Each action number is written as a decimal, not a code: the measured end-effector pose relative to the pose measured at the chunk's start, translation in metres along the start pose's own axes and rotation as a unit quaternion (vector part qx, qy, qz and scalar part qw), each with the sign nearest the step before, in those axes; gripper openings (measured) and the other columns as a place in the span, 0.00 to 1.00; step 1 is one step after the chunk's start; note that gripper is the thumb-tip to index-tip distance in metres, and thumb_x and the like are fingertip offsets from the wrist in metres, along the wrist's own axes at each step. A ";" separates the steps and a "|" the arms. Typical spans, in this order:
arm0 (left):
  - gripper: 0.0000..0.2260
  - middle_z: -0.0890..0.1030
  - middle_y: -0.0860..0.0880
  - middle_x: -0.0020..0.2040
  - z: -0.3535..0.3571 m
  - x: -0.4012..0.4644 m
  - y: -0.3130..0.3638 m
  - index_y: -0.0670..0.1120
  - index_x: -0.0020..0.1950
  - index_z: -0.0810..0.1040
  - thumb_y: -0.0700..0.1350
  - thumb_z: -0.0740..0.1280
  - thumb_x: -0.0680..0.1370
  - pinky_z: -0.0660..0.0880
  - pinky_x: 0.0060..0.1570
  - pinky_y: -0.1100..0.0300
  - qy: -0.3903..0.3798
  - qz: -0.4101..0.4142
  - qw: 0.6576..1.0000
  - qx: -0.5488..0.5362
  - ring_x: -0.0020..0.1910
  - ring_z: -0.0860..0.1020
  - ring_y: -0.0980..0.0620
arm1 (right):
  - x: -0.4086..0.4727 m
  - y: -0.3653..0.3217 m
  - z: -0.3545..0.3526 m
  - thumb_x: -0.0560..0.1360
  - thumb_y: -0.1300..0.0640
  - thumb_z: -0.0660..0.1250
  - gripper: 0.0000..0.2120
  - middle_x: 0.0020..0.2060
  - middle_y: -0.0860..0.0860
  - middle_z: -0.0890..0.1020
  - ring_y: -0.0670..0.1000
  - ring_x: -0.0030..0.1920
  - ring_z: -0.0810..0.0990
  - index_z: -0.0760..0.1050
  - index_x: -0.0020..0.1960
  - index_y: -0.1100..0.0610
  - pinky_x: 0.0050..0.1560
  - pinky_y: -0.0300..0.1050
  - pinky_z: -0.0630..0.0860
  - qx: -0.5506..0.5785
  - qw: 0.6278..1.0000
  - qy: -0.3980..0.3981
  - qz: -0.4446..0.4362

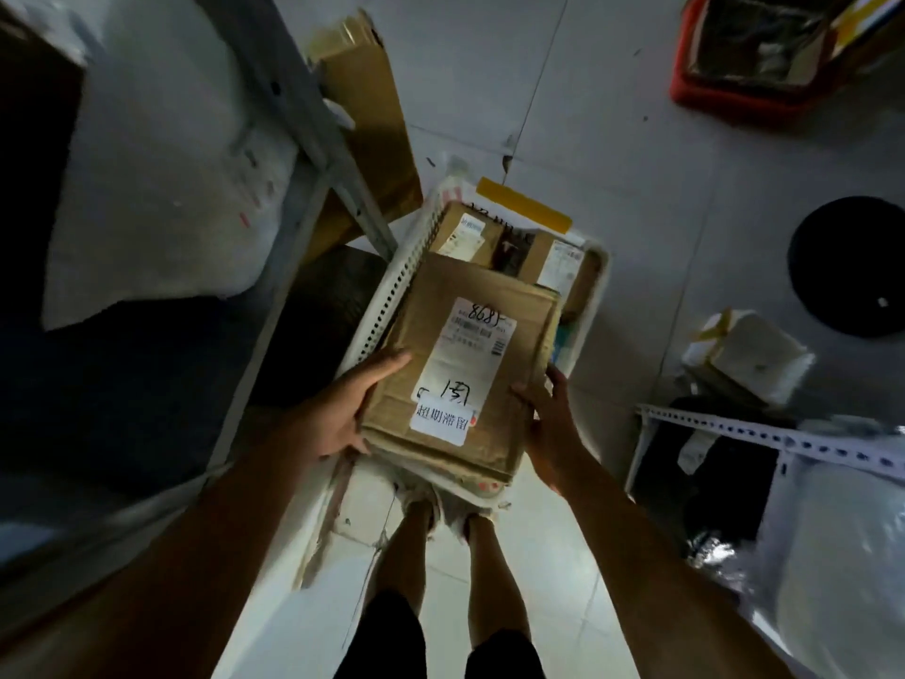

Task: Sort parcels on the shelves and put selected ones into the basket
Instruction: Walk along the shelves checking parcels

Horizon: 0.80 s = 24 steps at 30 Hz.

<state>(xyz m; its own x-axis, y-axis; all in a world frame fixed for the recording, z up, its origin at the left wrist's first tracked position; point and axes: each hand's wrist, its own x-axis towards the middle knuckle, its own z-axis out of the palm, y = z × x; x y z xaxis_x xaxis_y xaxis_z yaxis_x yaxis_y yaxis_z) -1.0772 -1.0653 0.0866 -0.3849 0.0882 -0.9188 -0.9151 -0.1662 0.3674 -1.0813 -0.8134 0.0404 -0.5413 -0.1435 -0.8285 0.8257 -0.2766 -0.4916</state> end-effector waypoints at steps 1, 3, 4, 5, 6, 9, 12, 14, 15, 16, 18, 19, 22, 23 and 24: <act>0.28 0.84 0.41 0.57 -0.005 0.016 0.011 0.50 0.63 0.78 0.61 0.75 0.67 0.76 0.53 0.34 0.002 -0.046 0.999 0.021 0.56 0.80 0.37 | 0.024 -0.007 0.004 0.65 0.52 0.72 0.33 0.58 0.54 0.80 0.58 0.57 0.80 0.65 0.68 0.44 0.59 0.60 0.79 -0.007 1.000 0.012 -0.014; 0.24 0.84 0.38 0.56 -0.015 0.054 0.030 0.46 0.63 0.78 0.56 0.72 0.71 0.78 0.51 0.33 -0.020 -0.079 0.997 -0.004 0.56 0.81 0.34 | 0.076 -0.020 0.012 0.63 0.50 0.74 0.36 0.53 0.51 0.83 0.53 0.51 0.83 0.66 0.69 0.46 0.51 0.54 0.80 -0.020 0.998 0.033 -0.039; 0.22 0.84 0.37 0.56 -0.018 0.073 0.040 0.44 0.64 0.77 0.53 0.72 0.73 0.78 0.55 0.35 -0.032 -0.068 0.997 -0.028 0.56 0.82 0.34 | 0.103 -0.024 0.014 0.63 0.49 0.75 0.37 0.51 0.50 0.85 0.53 0.49 0.84 0.67 0.70 0.48 0.49 0.52 0.80 -0.022 0.998 0.040 -0.051; 0.21 0.84 0.37 0.55 -0.019 0.094 0.050 0.43 0.64 0.76 0.51 0.71 0.75 0.78 0.58 0.37 -0.032 -0.048 0.997 -0.042 0.56 0.83 0.36 | 0.130 -0.028 0.017 0.63 0.48 0.75 0.38 0.51 0.50 0.85 0.53 0.50 0.84 0.67 0.71 0.48 0.48 0.53 0.80 -0.026 0.997 0.045 -0.060; 0.20 0.85 0.38 0.55 -0.023 0.117 0.058 0.43 0.64 0.76 0.50 0.71 0.76 0.78 0.59 0.39 -0.022 -0.029 0.998 -0.054 0.56 0.83 0.38 | 0.156 -0.031 0.021 0.64 0.48 0.75 0.37 0.53 0.53 0.84 0.55 0.52 0.84 0.67 0.71 0.49 0.49 0.54 0.80 -0.026 0.996 0.048 -0.067; 0.19 0.84 0.40 0.57 -0.026 0.184 0.078 0.45 0.64 0.77 0.52 0.71 0.77 0.81 0.57 0.43 0.011 0.023 0.996 -0.086 0.57 0.83 0.40 | 0.232 -0.044 0.033 0.68 0.47 0.76 0.36 0.63 0.55 0.80 0.56 0.58 0.81 0.66 0.72 0.46 0.48 0.49 0.81 -0.024 0.994 0.063 -0.085; 0.18 0.83 0.42 0.60 -0.031 0.254 0.082 0.45 0.64 0.76 0.49 0.71 0.77 0.82 0.55 0.47 0.084 0.095 0.986 -0.107 0.56 0.84 0.44 | 0.298 -0.046 0.042 0.71 0.49 0.75 0.39 0.71 0.51 0.74 0.55 0.67 0.77 0.59 0.77 0.42 0.63 0.56 0.78 -0.105 0.987 0.033 -0.115; 0.14 0.81 0.44 0.62 -0.030 0.291 0.080 0.44 0.65 0.76 0.43 0.68 0.80 0.82 0.56 0.54 0.139 0.131 0.976 -0.108 0.56 0.84 0.49 | 0.326 -0.036 0.051 0.79 0.57 0.70 0.38 0.75 0.53 0.68 0.55 0.67 0.74 0.53 0.81 0.46 0.63 0.53 0.76 -0.234 0.967 0.004 -0.100; 0.13 0.81 0.45 0.63 -0.028 0.303 0.080 0.46 0.66 0.77 0.41 0.67 0.81 0.81 0.54 0.59 0.166 0.137 0.971 -0.102 0.55 0.83 0.51 | 0.333 -0.032 0.057 0.80 0.60 0.68 0.36 0.77 0.55 0.64 0.56 0.68 0.72 0.54 0.81 0.48 0.62 0.53 0.75 -0.297 0.951 -0.007 -0.092; 0.13 0.80 0.46 0.63 -0.026 0.310 0.080 0.47 0.66 0.77 0.41 0.66 0.81 0.81 0.52 0.62 0.186 0.138 0.967 -0.108 0.55 0.82 0.53 | 0.337 -0.027 0.061 0.79 0.61 0.68 0.35 0.78 0.56 0.59 0.57 0.71 0.67 0.55 0.80 0.50 0.67 0.55 0.73 -0.341 0.936 -0.015 -0.088; 0.15 0.79 0.46 0.64 -0.025 0.316 0.074 0.46 0.68 0.75 0.40 0.66 0.82 0.80 0.56 0.60 0.184 0.137 0.964 -0.137 0.60 0.80 0.51 | 0.338 -0.018 0.060 0.75 0.63 0.70 0.39 0.79 0.53 0.53 0.57 0.77 0.61 0.56 0.80 0.47 0.73 0.58 0.69 -0.360 0.929 -0.025 -0.082; 0.16 0.78 0.45 0.65 -0.025 0.312 0.070 0.44 0.70 0.74 0.40 0.65 0.82 0.79 0.61 0.57 0.170 0.135 0.964 -0.151 0.62 0.79 0.50 | 0.332 -0.019 0.058 0.73 0.63 0.70 0.41 0.80 0.50 0.53 0.56 0.77 0.61 0.55 0.80 0.43 0.72 0.59 0.70 -0.358 0.930 -0.027 -0.079; 0.16 0.79 0.44 0.64 -0.026 0.292 0.059 0.41 0.70 0.73 0.39 0.64 0.82 0.78 0.63 0.55 0.161 0.126 0.971 -0.124 0.63 0.79 0.49 | 0.310 -0.027 0.054 0.76 0.65 0.66 0.37 0.77 0.53 0.66 0.54 0.72 0.70 0.58 0.80 0.46 0.67 0.57 0.75 -0.363 0.929 -0.004 -0.069; 0.14 0.80 0.44 0.60 -0.023 0.280 0.059 0.40 0.68 0.75 0.37 0.64 0.82 0.79 0.59 0.60 0.164 0.126 0.973 -0.107 0.60 0.80 0.49 | 0.298 -0.032 0.054 0.78 0.65 0.66 0.32 0.72 0.55 0.72 0.55 0.66 0.75 0.62 0.79 0.50 0.62 0.54 0.78 -0.370 0.927 0.015 -0.060; 0.11 0.80 0.44 0.55 -0.021 0.267 0.059 0.40 0.64 0.76 0.36 0.64 0.82 0.80 0.51 0.65 0.160 0.123 0.975 -0.096 0.55 0.80 0.50 | 0.282 -0.038 0.057 0.79 0.65 0.66 0.27 0.66 0.56 0.76 0.54 0.59 0.79 0.67 0.76 0.54 0.56 0.50 0.78 -0.380 0.923 0.033 -0.046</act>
<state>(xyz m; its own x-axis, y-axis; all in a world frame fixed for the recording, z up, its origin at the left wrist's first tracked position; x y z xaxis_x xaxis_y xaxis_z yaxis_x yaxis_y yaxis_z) -1.2316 -1.0718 -0.1397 -0.5036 -0.2839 -0.8159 -0.7491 -0.3271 0.5762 -1.2741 -0.8972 -0.1594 -0.6247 -0.0874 -0.7760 0.6632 0.4652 -0.5863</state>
